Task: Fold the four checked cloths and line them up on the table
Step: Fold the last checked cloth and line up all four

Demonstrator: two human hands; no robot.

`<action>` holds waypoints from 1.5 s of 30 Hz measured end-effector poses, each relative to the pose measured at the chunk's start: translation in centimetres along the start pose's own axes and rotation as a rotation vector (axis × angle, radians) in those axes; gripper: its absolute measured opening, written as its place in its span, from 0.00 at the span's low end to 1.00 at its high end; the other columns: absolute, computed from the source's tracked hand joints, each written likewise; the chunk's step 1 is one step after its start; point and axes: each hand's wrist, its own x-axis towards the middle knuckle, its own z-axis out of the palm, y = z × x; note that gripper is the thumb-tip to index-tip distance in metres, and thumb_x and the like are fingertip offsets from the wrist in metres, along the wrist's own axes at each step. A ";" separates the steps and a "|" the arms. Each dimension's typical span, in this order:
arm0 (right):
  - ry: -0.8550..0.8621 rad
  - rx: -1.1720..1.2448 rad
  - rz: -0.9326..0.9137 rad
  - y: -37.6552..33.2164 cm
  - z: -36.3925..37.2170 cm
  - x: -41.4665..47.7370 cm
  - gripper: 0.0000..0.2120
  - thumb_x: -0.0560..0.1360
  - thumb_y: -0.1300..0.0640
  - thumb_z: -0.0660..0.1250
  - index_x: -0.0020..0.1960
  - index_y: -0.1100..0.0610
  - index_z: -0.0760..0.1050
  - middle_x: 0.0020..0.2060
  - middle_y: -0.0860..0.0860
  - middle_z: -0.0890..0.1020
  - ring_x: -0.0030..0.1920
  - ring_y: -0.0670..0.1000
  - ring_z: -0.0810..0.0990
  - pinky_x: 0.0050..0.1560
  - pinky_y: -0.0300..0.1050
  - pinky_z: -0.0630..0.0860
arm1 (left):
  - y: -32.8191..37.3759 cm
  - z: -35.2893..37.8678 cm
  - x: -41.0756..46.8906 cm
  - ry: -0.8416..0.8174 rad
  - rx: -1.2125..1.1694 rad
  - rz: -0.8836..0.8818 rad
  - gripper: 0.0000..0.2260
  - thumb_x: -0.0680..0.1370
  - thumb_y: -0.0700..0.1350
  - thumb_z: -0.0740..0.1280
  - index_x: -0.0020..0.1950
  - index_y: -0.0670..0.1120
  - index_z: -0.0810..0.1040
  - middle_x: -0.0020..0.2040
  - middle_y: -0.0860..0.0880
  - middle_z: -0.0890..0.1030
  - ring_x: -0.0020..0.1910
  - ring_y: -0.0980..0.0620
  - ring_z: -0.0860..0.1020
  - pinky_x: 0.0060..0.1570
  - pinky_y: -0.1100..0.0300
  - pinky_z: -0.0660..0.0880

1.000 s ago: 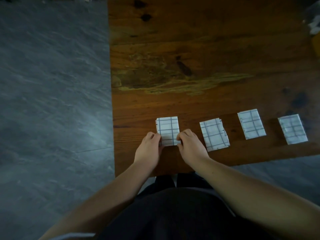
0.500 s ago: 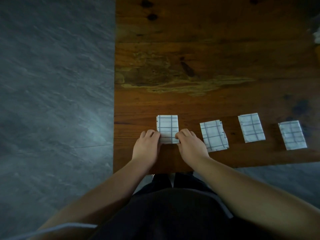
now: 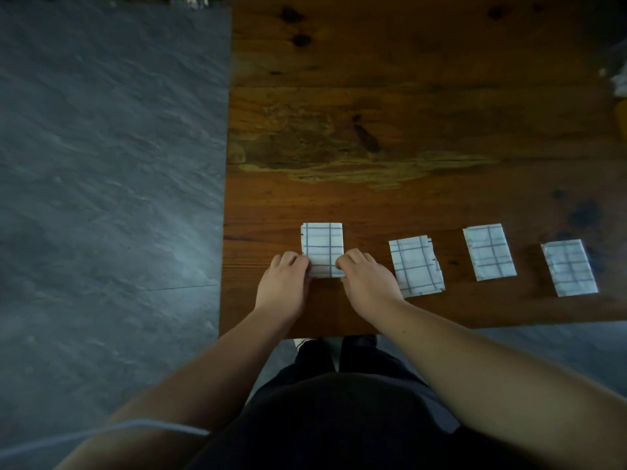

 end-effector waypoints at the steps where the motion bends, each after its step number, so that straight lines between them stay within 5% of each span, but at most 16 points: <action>1: 0.002 -0.002 0.000 0.0 0.0 -0.2 0.15 0.80 0.59 0.65 0.66 0.50 0.70 0.63 0.49 0.73 0.57 0.49 0.74 0.51 0.43 0.74 | 0.0 0.0 -0.1 -0.001 -0.003 -0.001 0.07 0.82 0.48 0.62 0.59 0.49 0.75 0.62 0.49 0.75 0.59 0.50 0.71 0.55 0.54 0.73; 6: 0.037 0.024 0.047 1.1 -0.7 -1.6 0.15 0.82 0.53 0.62 0.68 0.49 0.69 0.64 0.47 0.73 0.60 0.48 0.74 0.54 0.46 0.77 | 1.0 -0.4 -0.7 0.054 -0.050 -0.073 0.10 0.81 0.47 0.66 0.62 0.49 0.76 0.63 0.49 0.74 0.62 0.49 0.70 0.59 0.54 0.73; 18: 0.060 0.115 0.271 11.5 -2.1 -8.5 0.15 0.82 0.54 0.62 0.68 0.48 0.70 0.63 0.45 0.72 0.61 0.45 0.70 0.53 0.41 0.76 | 11.0 2.4 -0.4 -0.075 -0.064 0.082 0.14 0.83 0.49 0.64 0.68 0.52 0.72 0.66 0.52 0.74 0.65 0.51 0.71 0.63 0.53 0.73; 31: -0.052 0.077 0.085 17.7 -1.9 -10.3 0.20 0.82 0.49 0.61 0.74 0.47 0.67 0.67 0.48 0.70 0.66 0.49 0.69 0.66 0.48 0.71 | 17.7 7.6 -0.1 -0.161 -0.006 -0.051 0.13 0.83 0.51 0.64 0.67 0.54 0.72 0.64 0.53 0.71 0.63 0.52 0.70 0.56 0.55 0.75; 40: -0.026 0.058 0.026 17.5 -2.0 -8.7 0.12 0.82 0.47 0.61 0.65 0.45 0.72 0.58 0.46 0.72 0.57 0.47 0.70 0.59 0.45 0.74 | 17.9 8.2 0.2 -0.168 0.027 -0.085 0.11 0.83 0.50 0.61 0.65 0.55 0.75 0.67 0.52 0.70 0.64 0.51 0.69 0.60 0.53 0.74; 45: -0.005 0.021 0.026 17.4 -1.7 -8.3 0.11 0.82 0.51 0.61 0.63 0.45 0.73 0.58 0.46 0.73 0.59 0.49 0.71 0.62 0.49 0.72 | 17.5 8.1 0.6 -0.160 0.039 -0.054 0.12 0.83 0.49 0.60 0.67 0.54 0.73 0.67 0.51 0.70 0.65 0.48 0.69 0.61 0.53 0.72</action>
